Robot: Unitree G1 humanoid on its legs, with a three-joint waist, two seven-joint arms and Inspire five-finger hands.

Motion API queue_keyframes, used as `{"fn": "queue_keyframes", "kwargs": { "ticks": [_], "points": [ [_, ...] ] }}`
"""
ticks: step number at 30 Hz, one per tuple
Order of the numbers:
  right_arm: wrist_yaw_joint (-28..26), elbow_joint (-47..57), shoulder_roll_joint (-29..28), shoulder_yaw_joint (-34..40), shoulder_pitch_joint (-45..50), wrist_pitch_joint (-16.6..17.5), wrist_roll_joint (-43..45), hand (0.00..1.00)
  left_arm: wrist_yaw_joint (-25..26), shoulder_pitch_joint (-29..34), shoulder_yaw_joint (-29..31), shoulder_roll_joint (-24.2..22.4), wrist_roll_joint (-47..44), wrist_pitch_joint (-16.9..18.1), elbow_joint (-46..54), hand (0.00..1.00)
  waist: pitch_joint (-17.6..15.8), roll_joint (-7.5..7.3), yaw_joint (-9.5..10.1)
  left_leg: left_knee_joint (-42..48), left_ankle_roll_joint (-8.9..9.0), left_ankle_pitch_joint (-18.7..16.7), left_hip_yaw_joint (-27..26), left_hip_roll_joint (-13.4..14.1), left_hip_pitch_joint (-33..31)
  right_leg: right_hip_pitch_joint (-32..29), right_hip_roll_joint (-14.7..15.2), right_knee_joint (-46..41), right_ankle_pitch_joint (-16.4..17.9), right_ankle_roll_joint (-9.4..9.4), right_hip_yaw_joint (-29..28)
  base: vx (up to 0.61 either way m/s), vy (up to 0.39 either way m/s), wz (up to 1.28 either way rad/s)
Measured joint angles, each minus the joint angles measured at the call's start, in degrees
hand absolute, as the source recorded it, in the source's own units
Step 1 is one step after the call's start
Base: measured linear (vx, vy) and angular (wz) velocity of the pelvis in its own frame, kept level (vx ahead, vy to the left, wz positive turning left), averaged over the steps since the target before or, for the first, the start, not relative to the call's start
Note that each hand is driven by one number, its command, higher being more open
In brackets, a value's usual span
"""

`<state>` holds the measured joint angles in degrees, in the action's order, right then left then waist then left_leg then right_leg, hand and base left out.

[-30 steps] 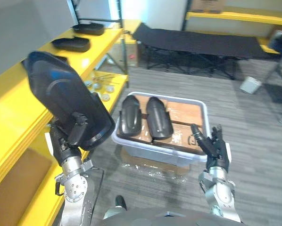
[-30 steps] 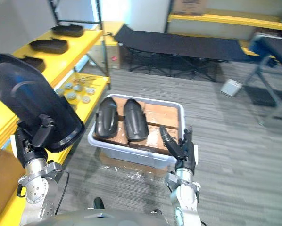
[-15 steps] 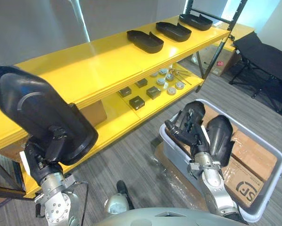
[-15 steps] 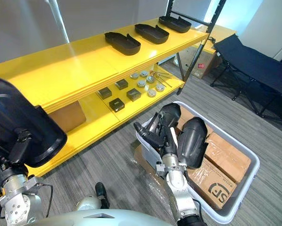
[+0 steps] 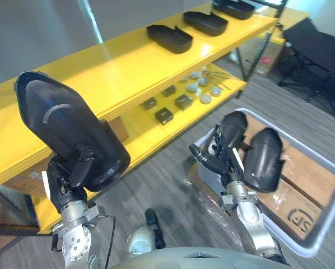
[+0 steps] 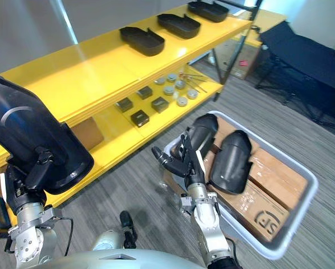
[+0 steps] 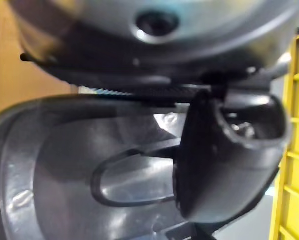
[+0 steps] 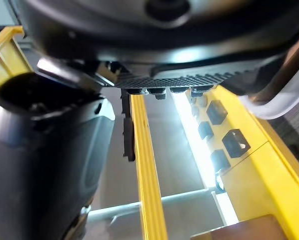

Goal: Walk over and take three plastic housings, then place them on the shelf

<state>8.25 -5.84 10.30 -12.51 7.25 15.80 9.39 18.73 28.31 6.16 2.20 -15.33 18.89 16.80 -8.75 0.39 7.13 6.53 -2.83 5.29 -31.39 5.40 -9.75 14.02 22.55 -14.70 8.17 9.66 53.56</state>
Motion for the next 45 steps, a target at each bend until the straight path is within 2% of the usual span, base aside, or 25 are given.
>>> {"fn": "queue_keyframes", "kwargs": {
  "ticks": [1,2,3,4,5,6,7,8,10,11,12,14,15,18,19,20,21,22,24,29,39,42,43,44,45],
  "points": [
    [1.40,-0.01,0.15,0.20,-1.21,0.05,-0.17,1.00,-0.20,-0.39,0.09,-0.04,0.04,0.00,0.21,0.00,-0.52,-0.37,0.42,1.53,0.05,-2.02,0.66,-1.19,0.07,0.37,2.61,-4.78,1.38,-1.90,0.55,0.14,0.207,0.73],
    [3.25,-0.08,0.49,0.87,-2.48,0.20,-0.74,1.00,-0.51,-1.39,0.16,-0.05,0.09,0.00,0.20,0.00,-1.23,-0.78,0.07,2.74,-0.94,-3.12,2.77,-2.94,0.21,-1.10,7.06,-14.17,0.16,-6.85,-1.15,0.14,0.210,1.17],
    [5.17,-0.16,0.89,1.95,-3.11,0.43,-2.05,1.00,-0.96,-2.20,0.37,0.19,0.46,0.02,0.57,0.00,-1.37,0.00,-1.06,2.96,-1.60,-4.02,5.72,-3.97,0.79,-4.00,8.81,-22.32,-4.94,-12.60,-8.57,0.12,0.185,1.27],
    [5.91,-0.18,1.15,2.45,-3.39,0.79,-2.47,1.00,-0.95,-2.58,0.57,0.63,0.58,0.15,0.93,0.00,-1.22,0.67,-1.55,2.25,-1.71,-4.21,7.26,-4.34,1.30,-5.54,8.86,-25.35,-6.61,-12.27,-12.97,0.13,0.122,1.35],
    [6.83,-0.13,0.57,3.11,-4.02,2.06,-2.52,1.00,-0.40,-4.38,1.18,2.19,1.15,0.88,1.09,0.00,-1.49,0.15,-2.08,0.63,-2.29,-4.47,10.43,-4.92,1.68,-9.30,6.89,-29.27,-3.06,-7.55,-18.75,0.14,0.056,0.97],
    [6.94,-0.02,0.58,3.17,-4.55,2.26,-2.38,1.00,0.12,-5.30,1.84,2.60,2.11,1.15,1.09,0.00,-1.75,-0.08,-2.20,-0.70,-2.47,-4.37,11.38,-5.22,2.21,-11.12,5.48,-30.02,-0.73,-6.85,-20.17,0.27,0.093,1.07],
    [6.60,-0.01,0.59,3.55,-6.06,2.23,-2.31,1.00,0.92,-6.87,3.56,3.38,2.66,1.24,1.07,0.00,-2.19,-0.22,-2.16,-4.00,-2.49,-4.33,13.05,-5.81,4.66,-15.17,2.10,-28.06,3.29,-7.71,-20.68,0.24,0.058,0.64],
    [6.49,0.09,0.59,3.68,-6.27,2.23,-2.31,1.00,1.13,-7.02,3.92,3.58,2.66,1.24,1.07,0.00,-2.19,-0.21,-2.11,-4.61,-2.46,-4.32,13.35,-6.06,5.56,-16.01,1.22,-26.10,3.92,-7.74,-20.67,0.21,0.051,0.50],
    [6.67,1.04,0.62,4.63,-6.36,2.24,-2.34,1.00,1.91,-7.68,4.13,4.22,2.65,1.24,1.12,0.00,-2.13,-0.18,-1.90,-5.04,-2.41,-4.36,14.37,-6.81,7.35,-18.83,-0.66,-18.73,3.85,-7.52,-22.01,0.19,0.023,0.37],
    [7.30,2.17,0.71,5.36,-6.41,2.25,-2.43,1.00,2.11,-8.26,3.98,4.73,2.63,1.25,1.12,0.00,-2.08,0.01,-1.96,-4.79,-2.32,-4.52,15.31,-6.92,7.42,-21.68,-1.70,-14.12,3.02,-6.60,-24.41,0.22,0.017,0.43],
    [7.51,2.36,0.75,5.47,-6.44,2.26,-2.46,1.00,2.15,-8.34,3.92,4.82,2.64,1.25,1.12,0.00,-2.08,0.06,-2.06,-4.77,-2.29,-4.57,15.54,-6.93,7.43,-22.41,-1.86,-13.34,2.82,-6.36,-24.92,0.26,0.009,0.59],
    [8.95,2.67,0.83,6.78,-6.18,2.31,-4.05,1.00,2.70,-8.15,3.04,5.11,2.64,1.26,0.64,0.00,-2.08,0.06,-2.90,-4.17,-0.98,-5.25,17.97,-6.84,9.10,-26.55,-1.87,-10.78,0.81,-3.36,-31.29,0.34,-0.021,0.70],
    [9.12,2.75,0.84,7.45,-5.77,2.31,-4.18,1.00,2.95,-7.97,2.67,5.11,2.62,1.26,0.50,0.00,-2.02,-0.21,-3.22,-3.08,-0.20,-5.95,19.29,-6.75,10.42,-25.57,-2.03,-11.67,0.55,-3.02,-33.22,0.34,-0.068,0.61],
    [9.05,4.49,0.95,9.53,-5.83,2.33,-4.05,1.00,3.03,-8.36,2.82,5.34,2.63,1.39,0.62,0.00,-1.45,-1.17,-3.46,-1.70,1.65,-7.36,21.90,-6.62,12.00,-21.01,-3.84,-6.39,0.23,-2.59,-32.79,0.32,-0.185,0.58],
    [8.80,5.99,1.21,10.39,-6.25,2.48,-4.06,1.00,3.01,-8.35,3.35,5.60,2.60,1.48,0.78,0.00,-1.04,-1.82,-3.19,-0.70,2.58,-8.46,22.43,-6.50,11.97,-18.19,-5.45,-1.38,-2.26,-3.99,-31.53,0.21,-0.204,0.31],
    [8.52,7.00,1.39,11.02,-6.68,3.03,-4.05,1.00,2.87,-8.26,3.92,5.79,2.46,1.47,0.91,0.00,-0.23,-3.07,-3.06,1.71,3.46,-10.32,22.55,-6.66,10.78,-15.69,-6.63,2.81,-9.02,-5.64,-30.17,0.25,-0.269,0.31],
    [8.35,7.04,1.78,11.36,-7.03,3.56,-3.91,1.00,2.77,-8.31,4.04,5.33,2.37,1.46,0.85,0.00,0.11,-3.10,-3.02,3.39,3.79,-11.65,22.46,-6.34,9.79,-14.42,-6.84,4.66,-8.28,-4.06,-28.65,0.15,-0.242,0.25],
    [8.06,7.10,3.38,12.15,-7.80,3.77,-3.42,1.00,2.46,-7.98,3.38,3.60,2.24,1.39,0.97,0.00,0.69,-0.62,-3.25,7.69,4.37,-15.42,19.60,-2.61,7.65,-13.39,-9.17,6.31,-8.98,-4.59,-27.12,0.14,-0.238,0.32],
    [8.30,7.10,4.29,14.82,-7.76,3.76,-3.37,1.00,0.06,-8.36,1.42,2.81,2.27,1.39,1.09,0.00,1.60,1.86,-5.01,10.77,6.10,-15.35,11.34,3.65,7.15,-11.64,-11.16,7.12,-8.42,-5.47,-24.03,0.14,-0.184,0.55],
    [7.34,8.89,4.20,18.22,-7.08,4.95,-3.01,1.00,-4.61,-9.82,-1.78,3.91,2.55,1.44,3.32,0.00,1.82,2.12,-6.05,5.66,6.89,-13.48,10.98,3.01,10.38,-10.04,-11.76,8.27,-8.33,-5.62,-24.17,0.10,-0.048,0.07],
    [5.89,11.58,2.57,18.75,-3.90,6.43,-0.96,1.00,-5.47,-10.65,-2.66,5.10,2.26,1.47,3.60,0.00,2.45,0.85,-6.29,2.54,7.17,-11.99,9.47,1.89,12.78,-9.49,-11.70,9.49,-8.32,-5.63,-25.70,0.03,0.015,-0.04],
    [3.78,12.51,1.62,18.54,-2.89,6.57,0.93,1.00,-5.46,-10.37,-3.12,5.57,2.39,1.45,3.54,0.00,2.05,0.48,-6.02,19.10,7.28,-14.23,10.14,4.46,5.82,-8.26,-12.05,11.99,-6.58,-4.96,-27.23,-0.06,-0.025,-0.10],
    [2.56,12.63,1.75,18.36,-2.71,6.58,2.47,1.00,-5.38,-10.37,-3.25,5.48,2.50,1.34,3.48,0.00,0.91,2.52,-5.98,30.90,7.42,-14.18,13.09,7.99,1.95,-6.18,-13.21,12.67,-6.30,-5.28,-28.12,-0.10,0.067,-0.39],
    [1.69,12.70,1.81,18.14,-2.43,6.61,3.67,1.00,-5.39,-10.33,-3.17,5.49,2.48,1.34,3.47,0.00,0.61,3.63,-5.94,35.99,7.64,-13.55,13.61,9.85,0.37,-4.85,-13.92,12.97,-6.21,-5.39,-28.89,-0.09,0.099,-0.44],
    [1.27,12.76,1.78,17.91,-1.99,6.65,4.56,1.00,-5.42,-10.33,-3.21,5.50,2.48,1.34,3.37,0.00,0.61,3.51,-5.88,36.71,7.71,-14.30,13.50,10.44,0.17,-4.70,-13.82,12.92,-6.19,-5.43,-29.05,-0.01,0.136,-0.41]
  ]
}}
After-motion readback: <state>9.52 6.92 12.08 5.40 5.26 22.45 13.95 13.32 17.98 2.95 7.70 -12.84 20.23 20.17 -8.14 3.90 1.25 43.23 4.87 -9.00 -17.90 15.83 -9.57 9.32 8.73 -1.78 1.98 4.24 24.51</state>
